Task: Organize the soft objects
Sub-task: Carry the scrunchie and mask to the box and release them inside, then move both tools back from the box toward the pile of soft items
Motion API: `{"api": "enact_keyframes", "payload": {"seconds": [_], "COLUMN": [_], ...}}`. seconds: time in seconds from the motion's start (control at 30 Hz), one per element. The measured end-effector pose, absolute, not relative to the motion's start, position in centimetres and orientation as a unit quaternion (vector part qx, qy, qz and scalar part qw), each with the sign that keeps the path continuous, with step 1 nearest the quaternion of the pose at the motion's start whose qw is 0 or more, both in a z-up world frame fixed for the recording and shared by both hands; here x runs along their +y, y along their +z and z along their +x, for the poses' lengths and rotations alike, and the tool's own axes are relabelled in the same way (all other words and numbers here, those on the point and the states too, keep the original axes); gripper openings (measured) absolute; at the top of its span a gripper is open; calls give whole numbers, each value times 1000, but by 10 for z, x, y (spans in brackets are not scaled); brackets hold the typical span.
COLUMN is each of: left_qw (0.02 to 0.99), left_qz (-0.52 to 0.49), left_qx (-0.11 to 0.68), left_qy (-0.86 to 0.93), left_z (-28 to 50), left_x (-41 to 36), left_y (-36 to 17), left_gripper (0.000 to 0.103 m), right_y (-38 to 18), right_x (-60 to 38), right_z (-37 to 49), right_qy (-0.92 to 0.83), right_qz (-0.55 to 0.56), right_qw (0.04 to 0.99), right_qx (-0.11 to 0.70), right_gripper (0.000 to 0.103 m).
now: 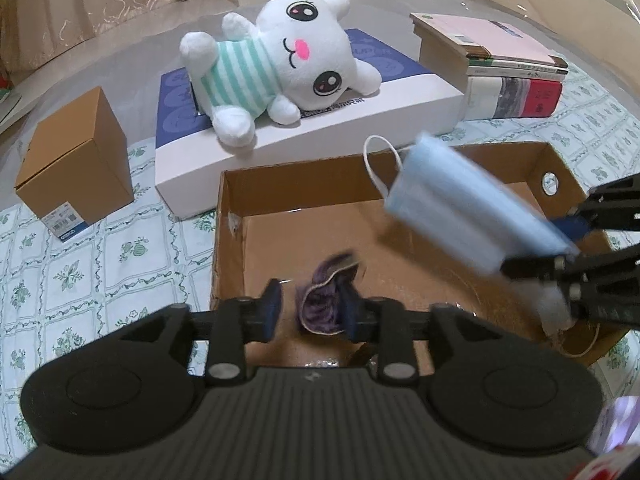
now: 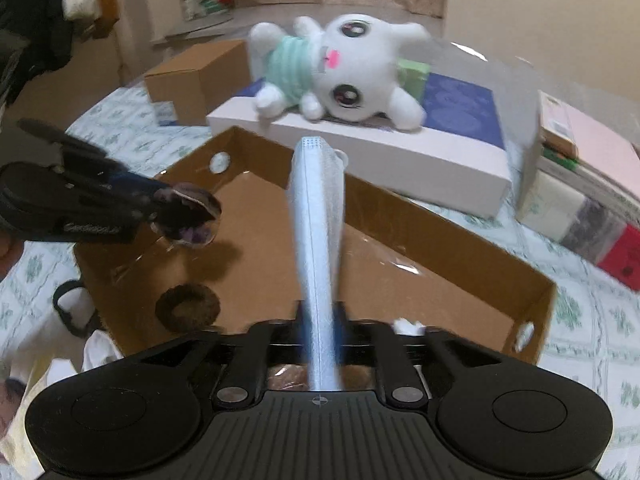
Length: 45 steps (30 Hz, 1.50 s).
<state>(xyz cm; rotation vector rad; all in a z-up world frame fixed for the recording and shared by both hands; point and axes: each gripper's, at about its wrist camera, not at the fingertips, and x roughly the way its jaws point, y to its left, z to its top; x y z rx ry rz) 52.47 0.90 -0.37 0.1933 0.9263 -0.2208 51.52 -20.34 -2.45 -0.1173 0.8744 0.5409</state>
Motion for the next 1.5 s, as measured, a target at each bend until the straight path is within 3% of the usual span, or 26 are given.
{"api": "enact_keyframes", "payload": {"seconds": [0.03,0.57,0.93,1.3,1.5], "left_qw": [886,906,933,963,962], "left_qz": [92,72,48,2,-27], "left_qx": [442,400,339,262,270], "left_qy": [-105,-114,-108,-68,-13], "left_z": [524,452,326,168,108], "left_x": [10,18,12,14,32], "left_y": [-2,65,121,121,94], "left_gripper": [42,45,60,78,78], "right_y": [-23,48,99,73,52], "right_x": [-207,-226,-234,-245,-249], "right_z": [514,427,295,168,126], "right_qy": [257,246,228,204,192], "right_qz": [-44,-22,-7,33,42], "right_qw": [872,899,928,938,936], "right_qx": [415,361,296,278,292], "right_gripper": [63,63,63,65,65]}}
